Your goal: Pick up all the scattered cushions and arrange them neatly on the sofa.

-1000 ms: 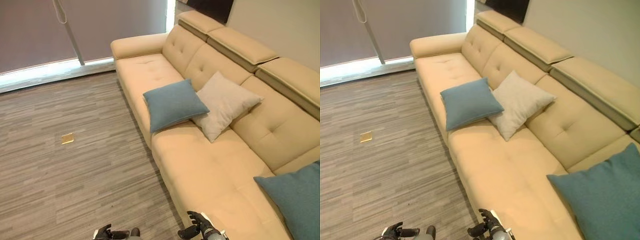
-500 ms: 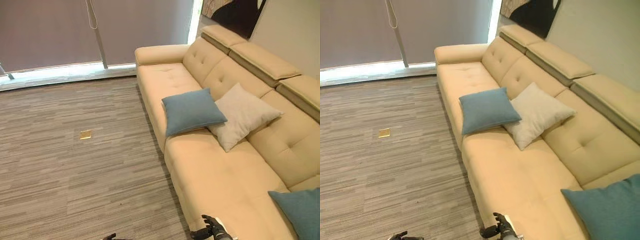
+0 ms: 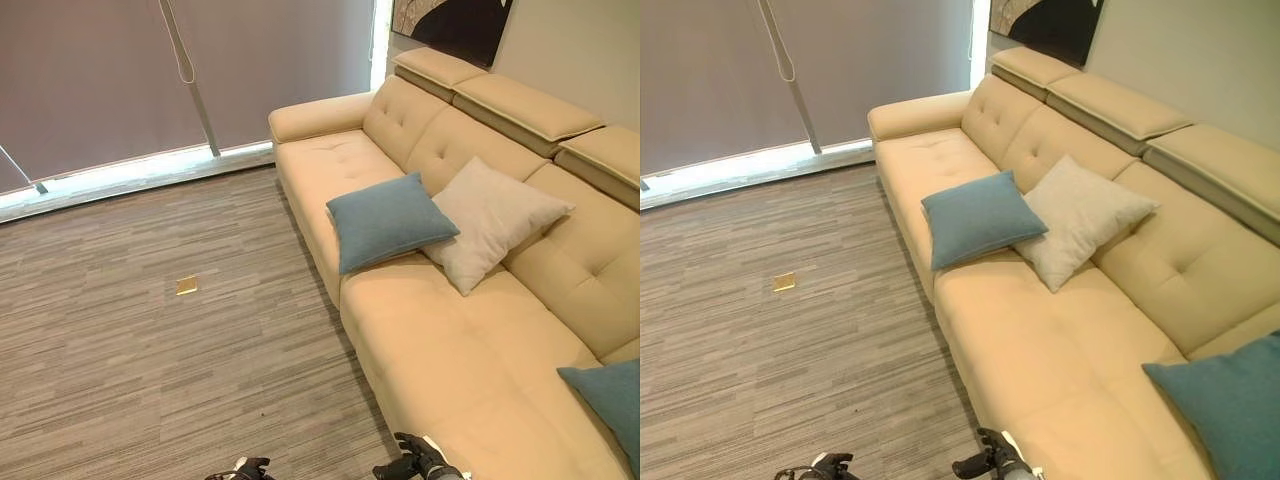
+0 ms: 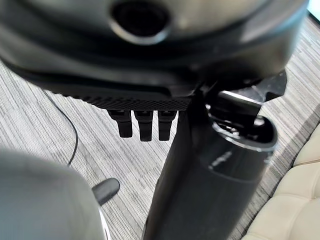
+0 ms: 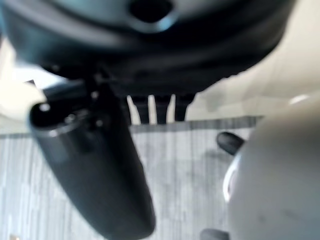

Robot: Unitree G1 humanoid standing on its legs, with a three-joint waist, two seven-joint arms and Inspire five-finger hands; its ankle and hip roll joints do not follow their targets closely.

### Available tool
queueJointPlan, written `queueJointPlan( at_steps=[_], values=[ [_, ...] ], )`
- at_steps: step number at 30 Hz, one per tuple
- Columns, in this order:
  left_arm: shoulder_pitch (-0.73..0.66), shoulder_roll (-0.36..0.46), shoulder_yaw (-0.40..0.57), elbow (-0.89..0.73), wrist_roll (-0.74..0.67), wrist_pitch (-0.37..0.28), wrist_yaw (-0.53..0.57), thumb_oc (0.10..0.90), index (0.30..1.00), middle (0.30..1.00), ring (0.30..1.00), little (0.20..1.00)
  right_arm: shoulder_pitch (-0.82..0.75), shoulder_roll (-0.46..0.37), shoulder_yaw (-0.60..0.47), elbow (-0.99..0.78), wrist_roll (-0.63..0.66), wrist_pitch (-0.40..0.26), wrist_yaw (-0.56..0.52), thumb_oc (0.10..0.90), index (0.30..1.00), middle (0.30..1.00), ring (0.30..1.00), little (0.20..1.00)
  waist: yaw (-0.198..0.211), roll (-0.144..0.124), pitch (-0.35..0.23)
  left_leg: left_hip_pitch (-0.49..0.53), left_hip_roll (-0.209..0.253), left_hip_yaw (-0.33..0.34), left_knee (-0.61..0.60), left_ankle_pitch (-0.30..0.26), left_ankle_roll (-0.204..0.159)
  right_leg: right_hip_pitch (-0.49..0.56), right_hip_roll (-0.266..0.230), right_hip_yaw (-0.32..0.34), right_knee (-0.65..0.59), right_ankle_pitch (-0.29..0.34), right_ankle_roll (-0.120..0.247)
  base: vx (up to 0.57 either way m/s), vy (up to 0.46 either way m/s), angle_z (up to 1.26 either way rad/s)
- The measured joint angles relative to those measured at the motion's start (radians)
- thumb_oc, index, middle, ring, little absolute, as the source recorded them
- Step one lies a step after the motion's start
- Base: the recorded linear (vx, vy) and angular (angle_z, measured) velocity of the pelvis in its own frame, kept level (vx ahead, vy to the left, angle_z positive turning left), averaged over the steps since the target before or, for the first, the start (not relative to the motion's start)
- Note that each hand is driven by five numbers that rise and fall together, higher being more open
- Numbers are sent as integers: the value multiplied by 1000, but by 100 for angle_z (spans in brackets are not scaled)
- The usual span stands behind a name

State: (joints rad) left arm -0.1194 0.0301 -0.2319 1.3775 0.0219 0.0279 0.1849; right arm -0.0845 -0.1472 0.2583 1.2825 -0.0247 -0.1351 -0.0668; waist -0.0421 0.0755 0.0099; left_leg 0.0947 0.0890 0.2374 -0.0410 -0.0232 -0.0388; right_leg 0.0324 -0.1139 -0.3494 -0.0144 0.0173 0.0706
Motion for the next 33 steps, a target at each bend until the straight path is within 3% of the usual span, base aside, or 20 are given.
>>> queueJointPlan(
  at_steps=[8, 11, 13, 14, 16, 17, 19, 20, 24, 25, 27, 28, 30, 31, 33],
  values=[
    [2, 1, 9, -5, -3, 0, 1, 800, 900, 900, 900, 900, 2, -3, 2, 2, 13, 0, 1, 800, 900, 900, 900, 900, 2, -3, 7, -1, 4, 0, 0, 4, -7, 24, 10, -7, -42, 8, -3, 73, -17, 5],
    [16, 7, 156, -12, -70, -11, 3, 800, 900, 900, 900, 900, -2, 2, 6, 2, 34, -1, 17, 800, 900, 900, 900, 900, 13, -22, 20, -23, 6, -5, 25, 11, -24, 24, 15, -15, -48, 3, 4, 27, -88, 12],
    [-7, 38, 232, -18, -136, -27, -4, 800, 900, 900, 900, 900, -3, 17, 2, 4, 54, 0, 34, 800, 900, 900, 900, 900, 40, -61, 52, -124, 1, -29, 158, 10, -41, 19, -4, -46, -60, 3, 2, -68, -19, 48],
    [15, 59, 274, -68, -171, -64, -68, 800, 900, 900, 900, 900, -1, 20, -8, 6, 58, -8, 42, 800, 900, 900, 900, 900, 62, -96, 59, -196, 2, -37, 238, 18, -52, 2, -6, -67, -63, 4, -6, 12, -12, 58],
    [-4, 69, 296, -56, -199, -66, -59, 800, 900, 900, 900, 900, -25, 22, -32, 60, 74, -1, 38, 800, 900, 900, 900, 900, 74, -106, 81, -262, 10, -54, 330, 25, -66, 16, -13, -131, -78, 14, -30, 70, 41, 97],
    [-11, 72, 336, -65, -236, -66, -56, 800, 900, 900, 900, 900, -54, 14, -39, 118, 77, 18, 27, 800, 900, 900, 900, 900, 90, -106, 102, -354, 25, -40, 449, 23, -83, 32, -16, -200, -78, 5, -44, 172, 131, 127],
    [28, 63, 356, -116, -265, -89, -76, 800, 900, 900, 900, 900, -38, 3, -79, 124, 85, 21, 18, 800, 900, 900, 900, 900, 125, -98, 105, -356, 55, 49, 377, 23, -79, 58, -14, -244, -78, -8, -44, 223, 109, 91],
    [35, 63, 364, -127, -278, -95, -90, 800, 900, 900, 900, 900, -28, 5, -102, 123, 92, 20, 21, 800, 900, 900, 900, 900, 126, -99, 105, -349, 58, 59, 331, 26, -77, 66, -12, -252, -78, -24, -47, 255, 138, 47],
    [24, 78, 442, -38, -312, -113, -118, 800, 900, 900, 900, 900, -7, 18, -195, 120, 166, 20, 56, 800, 900, 900, 900, 900, 141, -101, 106, -303, 66, 29, 96, 95, -68, 106, 6, -254, -77, -35, -6, 285, 268, 1],
    [19, 83, 462, -16, -320, -113, -118, 800, 900, 900, 900, 900, -5, 18, -197, 124, 173, 20, 57, 800, 900, 900, 900, 900, 141, -94, 101, -286, 65, 19, 91, 148, -35, 117, 7, -251, -77, -38, 9, 357, 320, -9],
    [15, 154, 476, 23, -310, -111, -113, 800, 900, 900, 900, 900, 11, 72, -216, 123, 183, 15, 65, 800, 900, 900, 900, 900, 135, -194, 95, -240, -1, 35, 73, 130, 5, 145, -51, -251, -73, -43, 36, 444, 549, -1],
    [6, 170, 482, 28, -294, -108, -113, 800, 900, 900, 900, 900, 20, 94, -236, 126, 189, 14, 66, 800, 900, 900, 900, 900, 136, -221, 87, -228, -22, 46, 79, 98, 18, 148, -76, -253, -39, -30, 49, 310, 465, 1],
    [25, 154, 476, 39, -293, -91, -112, 800, 900, 900, 900, 900, 30, 83, -245, 108, 196, 12, 71, 800, 900, 900, 900, 900, 141, -197, 85, -188, -12, 47, 92, 73, 36, 113, -137, -249, 131, -55, 49, 303, 549, -2],
    [28, 152, 468, 31, -291, -92, -111, 800, 900, 900, 900, 900, 38, 83, -245, 99, 195, 9, 78, 800, 900, 900, 900, 900, 131, -195, 80, -167, -38, 55, 98, 40, 51, 94, -175, -247, 218, -27, 54, 391, 646, -7],
    [40, 148, 410, 27, -273, -90, -103, 800, 900, 900, 900, 900, 41, 50, -243, 78, 196, -5, 85, 800, 900, 900, 900, 900, 104, -159, 68, -121, -65, 46, 98, -9, 100, 7, -287, -223, 500, -17, 44, 297, 305, 11]
  ],
)
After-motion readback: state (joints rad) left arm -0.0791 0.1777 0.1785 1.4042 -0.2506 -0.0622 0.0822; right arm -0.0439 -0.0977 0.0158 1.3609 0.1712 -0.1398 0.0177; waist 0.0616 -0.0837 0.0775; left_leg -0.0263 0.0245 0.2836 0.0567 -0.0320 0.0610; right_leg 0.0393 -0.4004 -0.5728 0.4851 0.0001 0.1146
